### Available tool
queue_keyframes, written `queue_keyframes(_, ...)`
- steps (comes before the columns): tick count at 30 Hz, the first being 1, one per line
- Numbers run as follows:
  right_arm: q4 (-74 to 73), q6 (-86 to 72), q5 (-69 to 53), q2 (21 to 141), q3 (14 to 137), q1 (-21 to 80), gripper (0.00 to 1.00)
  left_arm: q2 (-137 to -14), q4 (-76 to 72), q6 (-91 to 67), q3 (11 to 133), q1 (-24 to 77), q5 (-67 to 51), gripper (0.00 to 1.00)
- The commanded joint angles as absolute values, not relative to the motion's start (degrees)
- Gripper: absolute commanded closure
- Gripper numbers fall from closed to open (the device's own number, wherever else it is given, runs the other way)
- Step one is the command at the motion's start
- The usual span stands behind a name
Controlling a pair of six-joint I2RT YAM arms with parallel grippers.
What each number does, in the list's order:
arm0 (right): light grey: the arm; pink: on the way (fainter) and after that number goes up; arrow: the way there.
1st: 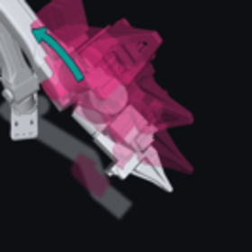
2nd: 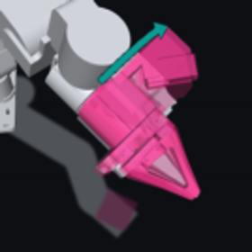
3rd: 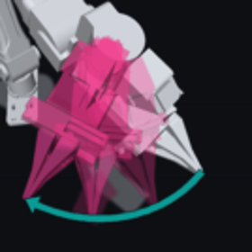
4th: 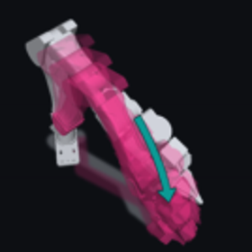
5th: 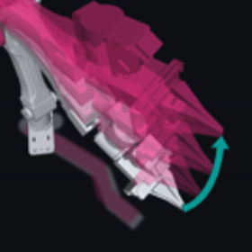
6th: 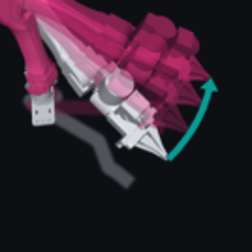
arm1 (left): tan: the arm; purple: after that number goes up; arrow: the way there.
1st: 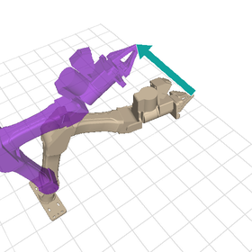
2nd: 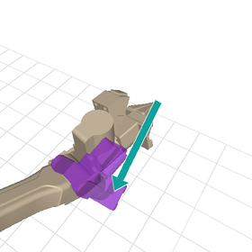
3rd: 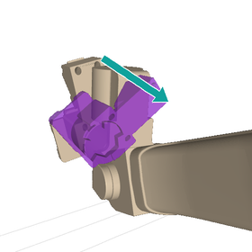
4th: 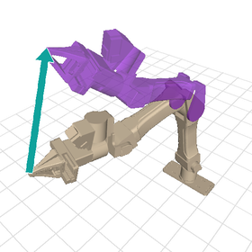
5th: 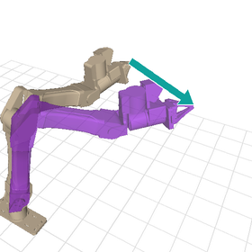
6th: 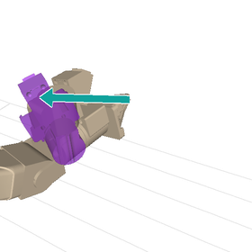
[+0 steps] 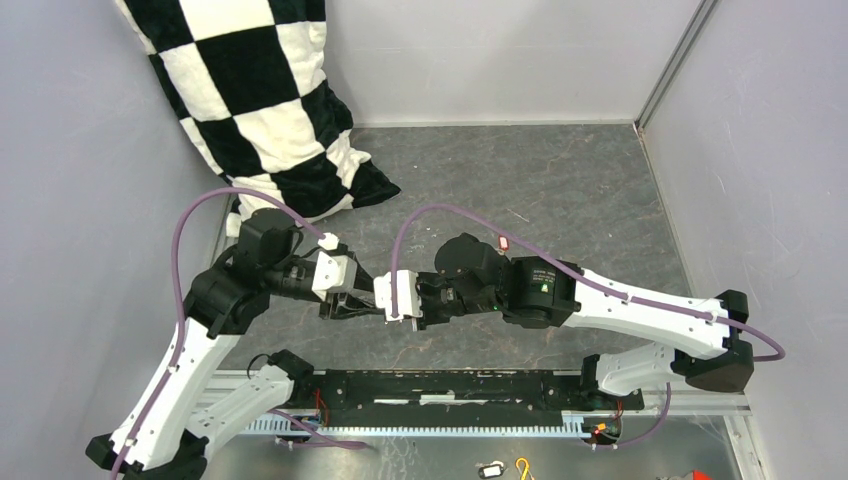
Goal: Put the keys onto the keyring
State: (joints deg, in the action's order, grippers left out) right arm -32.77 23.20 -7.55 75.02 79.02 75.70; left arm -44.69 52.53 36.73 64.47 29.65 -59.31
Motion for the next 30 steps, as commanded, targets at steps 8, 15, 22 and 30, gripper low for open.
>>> queue_keyframes(8, -32.08, 24.79, -8.77, 75.44, 84.07, 76.19, 1.0, -45.23, 53.93, 36.8, 65.84, 29.56, -62.32, 0.68)
queue_keyframes(15, -33.12, 25.05, -9.14, 77.07, 85.91, 76.66, 1.0, -44.56, 50.51, 33.97, 64.16, 29.6, -63.41, 0.64)
queue_keyframes(22, -33.13, 25.23, -8.91, 77.18, 85.96, 76.77, 1.0, -43.87, 49.11, 32.45, 63.99, 29.53, -62.62, 0.69)
queue_keyframes(30, -33.22, 25.31, -9.05, 77.17, 86.3, 76.92, 1.0, -42.96, 49.59, 32.86, 62.76, 29.53, -61.14, 0.78)
